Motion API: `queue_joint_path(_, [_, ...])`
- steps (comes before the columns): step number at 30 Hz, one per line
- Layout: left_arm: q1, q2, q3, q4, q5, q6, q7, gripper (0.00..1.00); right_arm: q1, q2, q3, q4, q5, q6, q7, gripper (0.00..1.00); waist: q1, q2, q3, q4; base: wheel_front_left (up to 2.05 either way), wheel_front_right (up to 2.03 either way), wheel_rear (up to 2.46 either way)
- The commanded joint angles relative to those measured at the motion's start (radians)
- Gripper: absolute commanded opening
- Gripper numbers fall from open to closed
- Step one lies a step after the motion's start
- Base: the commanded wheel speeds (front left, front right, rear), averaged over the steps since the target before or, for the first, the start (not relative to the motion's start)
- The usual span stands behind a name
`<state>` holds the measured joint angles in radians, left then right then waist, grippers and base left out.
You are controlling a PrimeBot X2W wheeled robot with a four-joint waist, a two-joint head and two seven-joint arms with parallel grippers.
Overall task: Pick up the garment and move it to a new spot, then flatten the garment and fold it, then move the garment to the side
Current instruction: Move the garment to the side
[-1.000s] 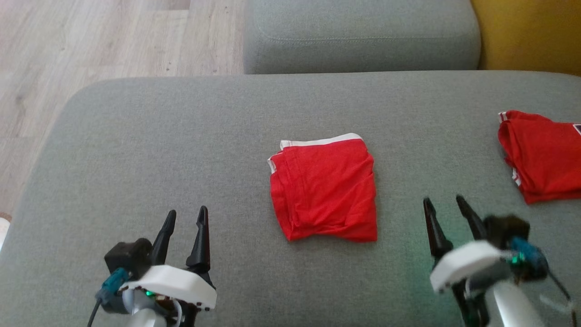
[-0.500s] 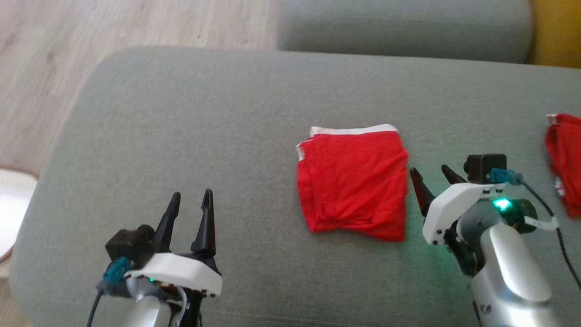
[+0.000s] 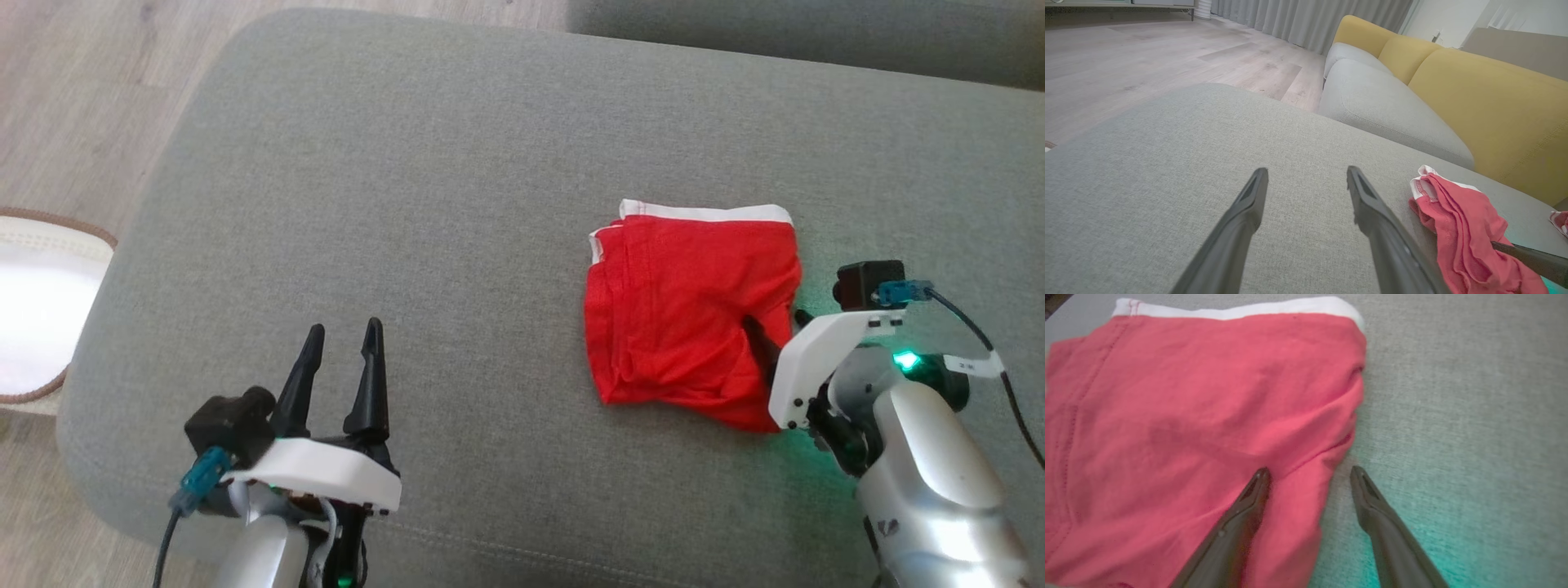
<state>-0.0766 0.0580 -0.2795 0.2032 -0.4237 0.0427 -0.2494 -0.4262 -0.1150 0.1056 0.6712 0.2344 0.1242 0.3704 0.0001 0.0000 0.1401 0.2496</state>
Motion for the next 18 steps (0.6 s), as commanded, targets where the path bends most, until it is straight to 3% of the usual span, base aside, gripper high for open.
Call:
queue_joint_path(1, [-0.046, 0.001, 0.037, -0.027, 0.013, -0.004, -0.012, 1.0, -0.044, -0.007, 0.034, -0.022, 0.014, 0.007, 0.006, 1.0, -0.0001, 0.0, 0.0, 0.002, 0.0, 0.0, 0.0])
queue_joint_path(2, [-0.046, 0.0, 0.038, -0.025, 0.014, -0.005, -0.012, 1.0, -0.043, -0.009, 0.045, -0.018, 0.025, 0.007, 0.009, 0.93, -0.0001, 0.0, -0.002, 0.002, 0.0, 0.0, 0.0])
queue_joint_path(4, [-0.044, -0.002, 0.041, -0.023, 0.017, -0.006, -0.012, 1.0, -0.042, -0.013, 0.066, -0.014, 0.042, 0.007, 0.009, 0.46, -0.0001, 0.0, -0.007, 0.0, 0.0, 0.0, 0.0])
queue_joint_path(5, [-0.043, -0.002, 0.041, -0.021, 0.019, -0.007, -0.012, 1.0, -0.042, -0.015, 0.076, -0.012, 0.049, 0.007, 0.006, 0.27, -0.0001, 0.0, -0.01, -0.002, 0.0, 0.0, 0.0])
queue_joint_path(6, [-0.041, -0.003, 0.041, -0.02, 0.021, -0.008, -0.012, 1.0, -0.043, -0.017, 0.084, -0.011, 0.053, 0.007, 0.001, 0.0, -0.0001, 0.0, -0.013, -0.006, 0.0, 0.0, 0.0])
queue_joint_path(12, [-0.034, -0.005, 0.034, -0.015, 0.03, -0.016, -0.012, 1.0, -0.054, -0.026, 0.096, 0.001, 0.054, 0.007, -0.06, 0.0, -0.0001, 0.0, -0.025, -0.046, 0.0, 0.0, 0.0])
queue_joint_path(18, [-0.027, -0.006, 0.025, -0.017, 0.033, -0.024, -0.012, 1.0, -0.067, -0.051, 0.099, -0.001, 0.04, 0.007, -0.102, 0.0, -0.0001, 0.0, -0.034, -0.135, 0.0, 0.0, 0.0])
